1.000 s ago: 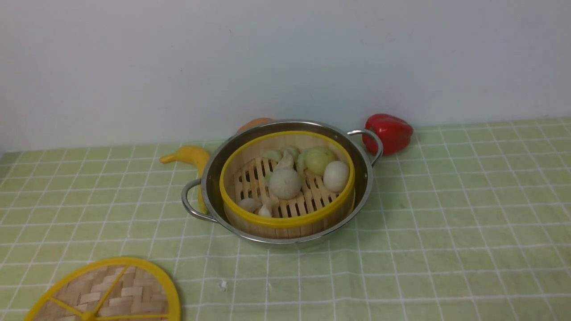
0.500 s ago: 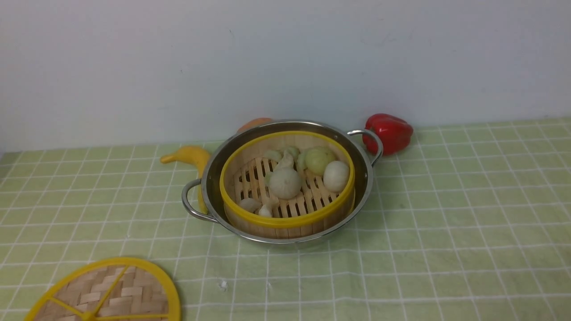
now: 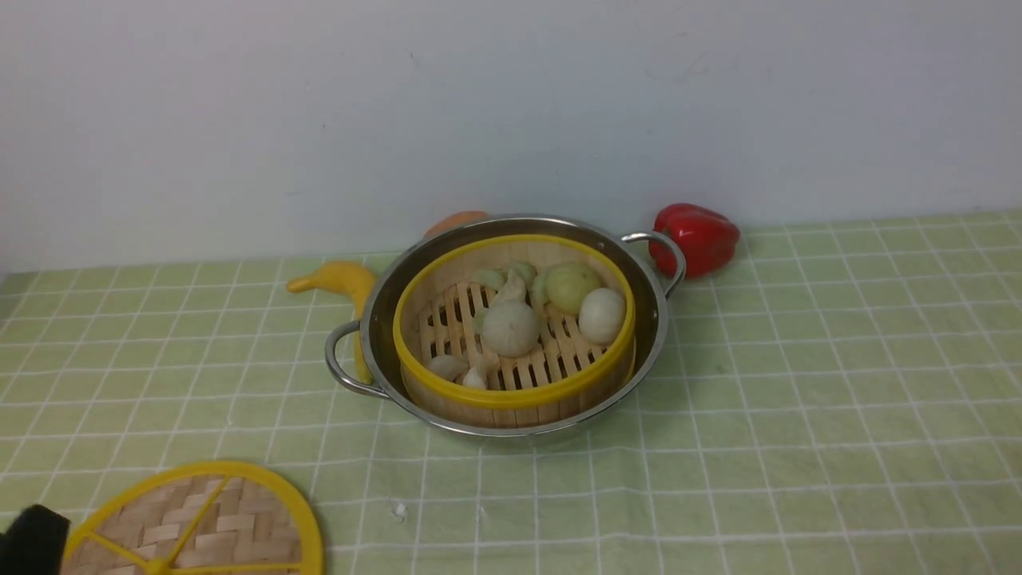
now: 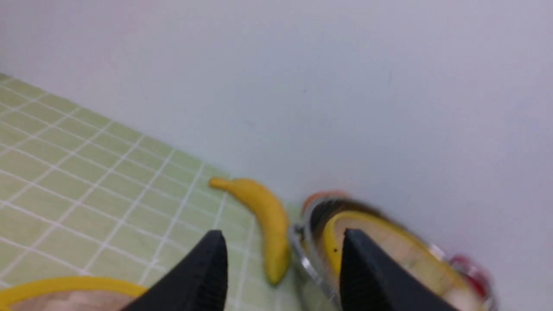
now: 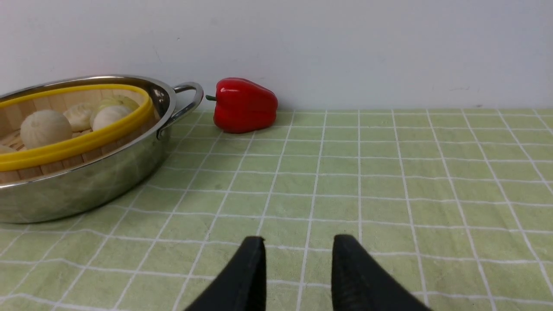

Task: Place the steamer in the pot on the green tablecloth, and put the lid on the steamer.
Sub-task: 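Grasp the bamboo steamer lid lying on the table by its centre knob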

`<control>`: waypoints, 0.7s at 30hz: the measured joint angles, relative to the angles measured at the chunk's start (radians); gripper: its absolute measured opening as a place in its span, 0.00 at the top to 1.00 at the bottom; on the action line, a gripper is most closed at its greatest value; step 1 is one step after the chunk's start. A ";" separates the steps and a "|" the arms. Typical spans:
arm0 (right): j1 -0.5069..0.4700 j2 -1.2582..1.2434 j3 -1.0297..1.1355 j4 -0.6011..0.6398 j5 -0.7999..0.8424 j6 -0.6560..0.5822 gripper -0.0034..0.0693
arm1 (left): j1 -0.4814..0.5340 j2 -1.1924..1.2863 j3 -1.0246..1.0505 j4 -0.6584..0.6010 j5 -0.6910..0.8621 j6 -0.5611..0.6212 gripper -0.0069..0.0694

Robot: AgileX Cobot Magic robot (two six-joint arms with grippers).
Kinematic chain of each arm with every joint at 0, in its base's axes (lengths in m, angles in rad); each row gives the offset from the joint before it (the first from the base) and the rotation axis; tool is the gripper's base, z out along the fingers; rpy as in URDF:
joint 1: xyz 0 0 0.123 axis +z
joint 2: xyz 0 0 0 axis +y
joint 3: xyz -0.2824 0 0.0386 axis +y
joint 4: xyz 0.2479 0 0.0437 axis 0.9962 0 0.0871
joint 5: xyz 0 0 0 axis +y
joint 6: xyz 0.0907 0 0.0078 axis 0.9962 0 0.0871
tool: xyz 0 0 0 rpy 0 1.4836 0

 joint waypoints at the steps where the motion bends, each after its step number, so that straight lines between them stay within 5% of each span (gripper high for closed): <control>1: 0.000 0.000 0.000 0.000 0.000 0.000 0.62 | 0.000 0.000 0.000 -0.058 -0.025 -0.005 0.46; 12: 0.000 0.000 0.000 0.000 -0.001 0.000 0.62 | 0.000 0.044 -0.109 -0.150 0.089 -0.010 0.46; 21: 0.000 0.000 0.000 0.000 -0.001 0.005 0.62 | 0.000 0.378 -0.422 0.216 0.627 -0.010 0.46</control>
